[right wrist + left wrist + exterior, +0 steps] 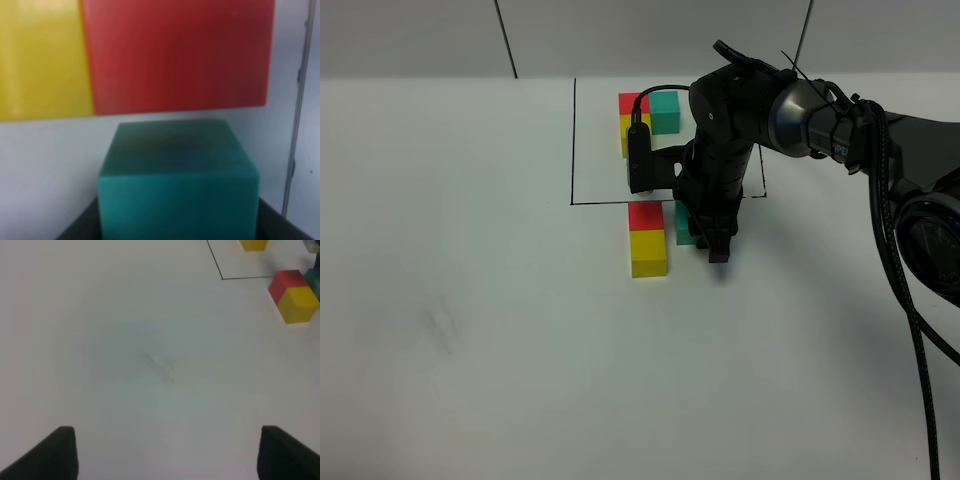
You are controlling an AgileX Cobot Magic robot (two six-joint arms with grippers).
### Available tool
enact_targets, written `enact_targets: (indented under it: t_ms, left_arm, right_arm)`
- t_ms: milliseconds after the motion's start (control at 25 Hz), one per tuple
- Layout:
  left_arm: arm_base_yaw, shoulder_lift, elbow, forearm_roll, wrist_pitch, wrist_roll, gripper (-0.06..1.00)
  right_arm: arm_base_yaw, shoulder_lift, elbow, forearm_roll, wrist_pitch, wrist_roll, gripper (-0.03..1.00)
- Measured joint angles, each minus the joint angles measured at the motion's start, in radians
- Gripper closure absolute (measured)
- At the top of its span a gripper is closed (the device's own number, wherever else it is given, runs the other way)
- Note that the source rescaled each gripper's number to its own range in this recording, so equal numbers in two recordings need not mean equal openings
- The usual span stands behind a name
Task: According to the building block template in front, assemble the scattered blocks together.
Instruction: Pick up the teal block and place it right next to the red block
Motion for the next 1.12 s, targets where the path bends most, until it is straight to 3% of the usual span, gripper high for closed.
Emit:
enact_targets:
  t_ms: [1120]
  left_arm:
    - [0.0, 0.0, 0.0, 0.0, 0.0, 0.0, 0.27]
  right_arm:
    - [0.007, 0.0, 0.0, 0.065, -0.052, -0.039, 0.71]
